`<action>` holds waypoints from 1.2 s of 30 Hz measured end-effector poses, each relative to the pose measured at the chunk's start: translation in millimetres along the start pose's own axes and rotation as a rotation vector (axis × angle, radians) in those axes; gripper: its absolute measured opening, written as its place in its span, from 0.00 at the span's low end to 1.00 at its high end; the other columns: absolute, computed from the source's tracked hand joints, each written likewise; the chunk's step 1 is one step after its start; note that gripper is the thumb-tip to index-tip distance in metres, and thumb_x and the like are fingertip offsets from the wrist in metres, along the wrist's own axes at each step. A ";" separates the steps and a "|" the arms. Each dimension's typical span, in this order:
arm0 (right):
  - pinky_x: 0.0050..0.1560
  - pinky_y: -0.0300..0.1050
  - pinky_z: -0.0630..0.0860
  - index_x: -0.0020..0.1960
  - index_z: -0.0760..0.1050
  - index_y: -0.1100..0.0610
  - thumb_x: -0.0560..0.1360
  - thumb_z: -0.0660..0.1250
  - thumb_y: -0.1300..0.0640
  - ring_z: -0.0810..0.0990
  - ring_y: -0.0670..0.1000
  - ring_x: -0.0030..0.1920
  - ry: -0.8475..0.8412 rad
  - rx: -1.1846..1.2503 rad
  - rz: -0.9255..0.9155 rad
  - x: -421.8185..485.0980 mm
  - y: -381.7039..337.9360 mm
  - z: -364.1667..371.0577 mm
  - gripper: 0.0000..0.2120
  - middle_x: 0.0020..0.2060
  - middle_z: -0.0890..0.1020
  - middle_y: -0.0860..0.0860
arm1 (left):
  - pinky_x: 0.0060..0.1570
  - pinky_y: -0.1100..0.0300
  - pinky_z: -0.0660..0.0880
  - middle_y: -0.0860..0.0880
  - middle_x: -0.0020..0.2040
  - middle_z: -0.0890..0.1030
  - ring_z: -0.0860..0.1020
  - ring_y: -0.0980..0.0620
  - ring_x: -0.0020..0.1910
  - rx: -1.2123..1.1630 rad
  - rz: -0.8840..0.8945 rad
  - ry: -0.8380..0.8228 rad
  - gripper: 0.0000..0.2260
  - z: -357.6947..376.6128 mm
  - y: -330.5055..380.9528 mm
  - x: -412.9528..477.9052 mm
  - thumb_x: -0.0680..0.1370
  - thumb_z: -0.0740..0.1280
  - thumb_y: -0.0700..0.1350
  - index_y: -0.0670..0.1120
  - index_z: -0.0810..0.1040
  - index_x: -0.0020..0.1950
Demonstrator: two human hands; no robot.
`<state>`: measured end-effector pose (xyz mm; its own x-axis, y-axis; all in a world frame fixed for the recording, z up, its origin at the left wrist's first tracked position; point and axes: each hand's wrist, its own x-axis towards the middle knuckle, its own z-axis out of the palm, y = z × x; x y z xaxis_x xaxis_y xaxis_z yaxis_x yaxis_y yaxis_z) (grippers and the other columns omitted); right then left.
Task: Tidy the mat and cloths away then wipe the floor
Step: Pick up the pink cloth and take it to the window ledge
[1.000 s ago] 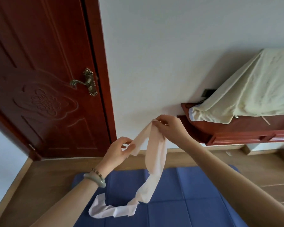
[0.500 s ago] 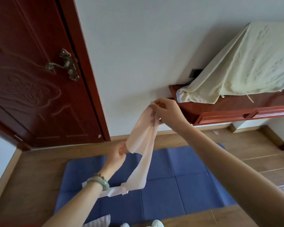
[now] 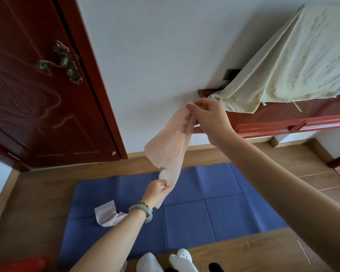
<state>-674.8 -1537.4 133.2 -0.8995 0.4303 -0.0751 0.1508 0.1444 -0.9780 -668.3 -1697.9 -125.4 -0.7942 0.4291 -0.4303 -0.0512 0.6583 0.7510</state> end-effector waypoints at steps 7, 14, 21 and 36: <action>0.54 0.54 0.78 0.57 0.77 0.61 0.76 0.65 0.55 0.80 0.55 0.49 -0.010 -0.329 0.058 45.0 57.1 -20.9 0.13 0.47 0.82 0.54 | 0.36 0.61 0.67 0.50 0.38 0.76 0.74 0.54 0.36 -0.034 -0.007 0.110 0.10 -45.4 -16.0 -10.8 0.82 0.57 0.47 0.45 0.72 0.43; 0.53 0.43 0.68 0.71 0.61 0.58 0.72 0.71 0.52 0.72 0.55 0.61 -0.444 -0.825 0.212 33.3 108.2 13.5 0.33 0.64 0.73 0.56 | 0.44 0.61 0.71 0.52 0.45 0.78 0.77 0.52 0.45 0.126 0.149 0.161 0.08 -106.9 36.8 -15.4 0.81 0.58 0.47 0.47 0.75 0.52; 0.54 0.44 0.71 0.67 0.68 0.53 0.68 0.73 0.54 0.74 0.51 0.57 -0.738 -0.623 0.057 15.8 107.7 55.6 0.29 0.59 0.77 0.49 | 0.48 0.66 0.72 0.54 0.54 0.77 0.76 0.57 0.52 0.167 0.230 -0.027 0.17 -129.6 106.3 -30.4 0.74 0.69 0.44 0.48 0.72 0.62; 0.40 0.42 0.68 0.44 0.73 0.58 0.73 0.61 0.66 0.73 0.49 0.38 -0.492 -0.243 -0.298 11.6 21.8 44.8 0.05 0.36 0.76 0.52 | 0.55 0.52 0.77 0.53 0.53 0.81 0.79 0.56 0.52 -0.059 0.108 0.201 0.16 -110.7 33.4 -28.8 0.73 0.73 0.48 0.48 0.75 0.58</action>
<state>-700.4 -1569.2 102.3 -0.9920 -0.1127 0.0569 -0.0993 0.4188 -0.9026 -714.2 -1756.7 -32.5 -0.9015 0.3593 -0.2413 0.0103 0.5752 0.8180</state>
